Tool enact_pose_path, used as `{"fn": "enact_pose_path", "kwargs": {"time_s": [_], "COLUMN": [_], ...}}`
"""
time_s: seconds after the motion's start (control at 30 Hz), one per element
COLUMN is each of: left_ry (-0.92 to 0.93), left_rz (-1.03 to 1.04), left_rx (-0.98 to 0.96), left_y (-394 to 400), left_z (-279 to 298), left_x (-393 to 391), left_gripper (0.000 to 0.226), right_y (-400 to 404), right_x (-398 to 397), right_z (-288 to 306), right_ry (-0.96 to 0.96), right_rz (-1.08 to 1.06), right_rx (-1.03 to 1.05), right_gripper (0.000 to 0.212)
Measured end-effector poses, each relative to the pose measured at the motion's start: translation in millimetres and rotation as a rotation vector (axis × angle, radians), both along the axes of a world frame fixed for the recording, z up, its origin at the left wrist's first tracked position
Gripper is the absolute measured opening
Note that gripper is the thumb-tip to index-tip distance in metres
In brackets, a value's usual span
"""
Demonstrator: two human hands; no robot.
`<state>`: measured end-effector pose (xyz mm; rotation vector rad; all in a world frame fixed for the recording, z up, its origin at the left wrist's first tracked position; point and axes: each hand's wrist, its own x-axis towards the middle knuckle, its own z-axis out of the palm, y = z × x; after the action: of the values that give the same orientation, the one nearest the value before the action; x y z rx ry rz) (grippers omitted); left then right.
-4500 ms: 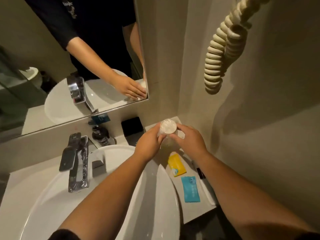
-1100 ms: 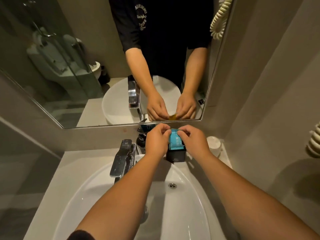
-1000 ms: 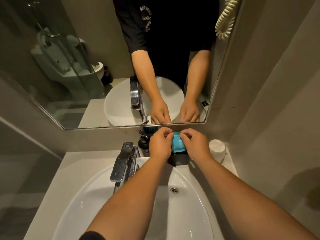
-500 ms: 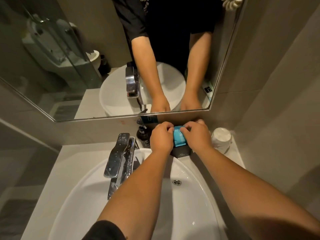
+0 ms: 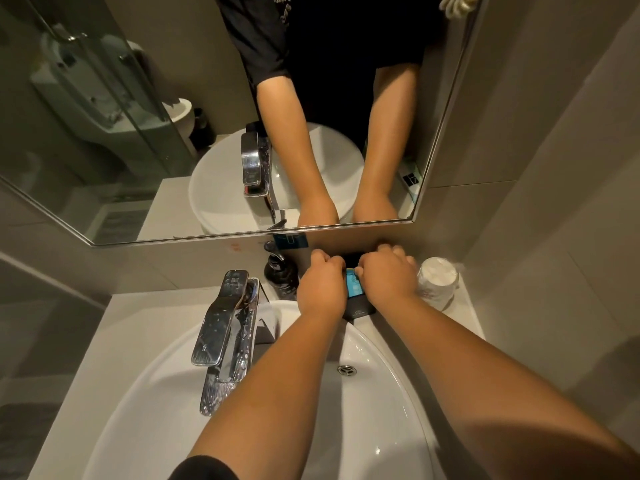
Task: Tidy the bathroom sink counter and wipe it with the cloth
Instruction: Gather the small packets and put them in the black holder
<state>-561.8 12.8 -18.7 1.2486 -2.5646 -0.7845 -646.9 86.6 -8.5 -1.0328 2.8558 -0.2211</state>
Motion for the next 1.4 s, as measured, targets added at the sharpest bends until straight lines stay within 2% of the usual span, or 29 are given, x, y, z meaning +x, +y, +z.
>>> {"fn": "enact_pose_path", "kwargs": {"time_s": [0.1, 0.2, 0.33, 0.5, 0.57, 0.67, 0.73, 0.8, 0.9, 1.0, 1.13, 1.23, 1.3, 1.4], "left_ry": [0.006, 0.059, 0.093, 0.189, 0.185, 0.098, -0.102, -0.276, -0.298, -0.286, -0.281, -0.281, -0.283, -0.290], "left_rz": [-0.053, 0.053, 0.120, 0.202, 0.154, -0.047, -0.170, -0.261, -0.319, -0.332, -0.332, -0.337, -0.339, -0.343], "left_rx": [-0.112, -0.028, 0.084, 0.162, 0.050, -0.162, -0.208, -0.257, -0.285, -0.305, -0.319, -0.327, -0.327, -0.322], "left_y": [3.7, 3.7, 1.2, 13.2, 28.7, 51.3, 54.2, 51.7, 50.4, 50.7, 50.9, 52.2, 51.7, 51.7], "left_z": [2.9, 4.8, 6.4, 14.6, 17.0, 3.6, -9.7, -21.7, -23.9, -23.9, -26.2, -27.5, -27.8, -27.7], "left_x": [3.8, 4.6, 5.6, 19.3, 35.5, 68.6, 83.8, 92.0, 93.7, 94.8, 96.1, 96.6, 96.9, 97.5], "left_gripper": [0.020, 0.024, 0.027, 0.034, 0.034, 0.039, 0.056, 0.066, 0.070, 0.069, 0.069, 0.069, 0.069, 0.069], "right_y": [4.8, 10.8, 14.1, 26.2, 46.4, 105.0, 146.5, 179.2, 214.4, 231.0, 232.7, 238.4, 244.9, 252.1], "right_x": [3.0, 6.0, 5.6, 15.9, 25.6, 47.8, 62.9, 74.0, 83.3, 90.4, 97.7, 101.5, 102.5, 100.9], "right_z": [-2.3, -2.9, -2.4, 2.9, 11.8, 10.1, 4.9, -4.3, -24.9, -37.6, -44.6, -50.7, -56.8, -63.4], "right_ry": [-0.027, -0.132, -0.276, -0.315, -0.325, -0.291, -0.208, -0.091, 0.038, 0.014, -0.030, 0.006, 0.044, -0.020], "right_rz": [-0.003, -0.073, -0.179, -0.231, -0.242, -0.289, -0.378, -0.419, -0.351, -0.363, -0.338, -0.264, -0.231, -0.297], "right_rx": [-0.150, -0.311, -0.379, -0.416, -0.498, -0.531, -0.487, -0.325, -0.014, 0.223, 0.335, 0.372, 0.293, 0.127], "right_gripper": [0.021, 0.017, 0.019, 0.026, 0.026, 0.019, 0.018, 0.017, 0.012, 0.012, 0.016, 0.021, 0.031, 0.053]}}
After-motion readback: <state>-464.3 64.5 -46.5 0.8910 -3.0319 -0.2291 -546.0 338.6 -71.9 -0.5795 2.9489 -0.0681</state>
